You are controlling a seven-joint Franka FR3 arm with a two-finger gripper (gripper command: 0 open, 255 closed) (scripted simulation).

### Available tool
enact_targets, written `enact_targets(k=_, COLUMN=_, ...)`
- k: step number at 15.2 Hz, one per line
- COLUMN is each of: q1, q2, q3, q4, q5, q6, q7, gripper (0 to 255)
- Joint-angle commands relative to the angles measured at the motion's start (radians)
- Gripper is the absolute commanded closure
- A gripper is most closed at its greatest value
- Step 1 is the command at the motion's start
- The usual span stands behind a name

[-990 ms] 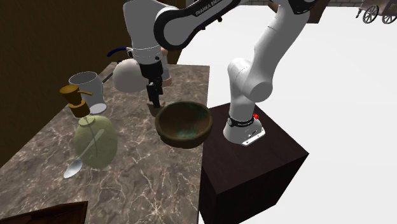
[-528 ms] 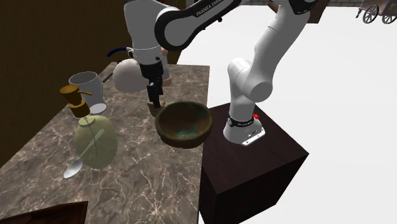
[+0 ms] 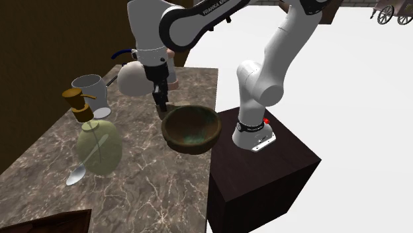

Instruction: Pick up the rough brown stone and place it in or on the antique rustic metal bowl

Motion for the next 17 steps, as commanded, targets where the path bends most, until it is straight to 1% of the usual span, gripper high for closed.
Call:
enact_targets(k=1, q1=-0.001, q2=0.004, q3=-0.001, q4=-0.003, q5=-0.011, q6=-0.001, q7=0.0, gripper=255)
enact_targets(k=2, q1=-0.004, q2=-0.007, q3=-0.001, q4=-0.022, q5=-0.012, q6=0.006, q7=-0.002, gripper=255)
enact_targets(k=17, q1=-0.005, q2=-0.042, q3=0.002, q4=0.155, q5=-0.014, q6=-0.206, q7=0.011, gripper=255)
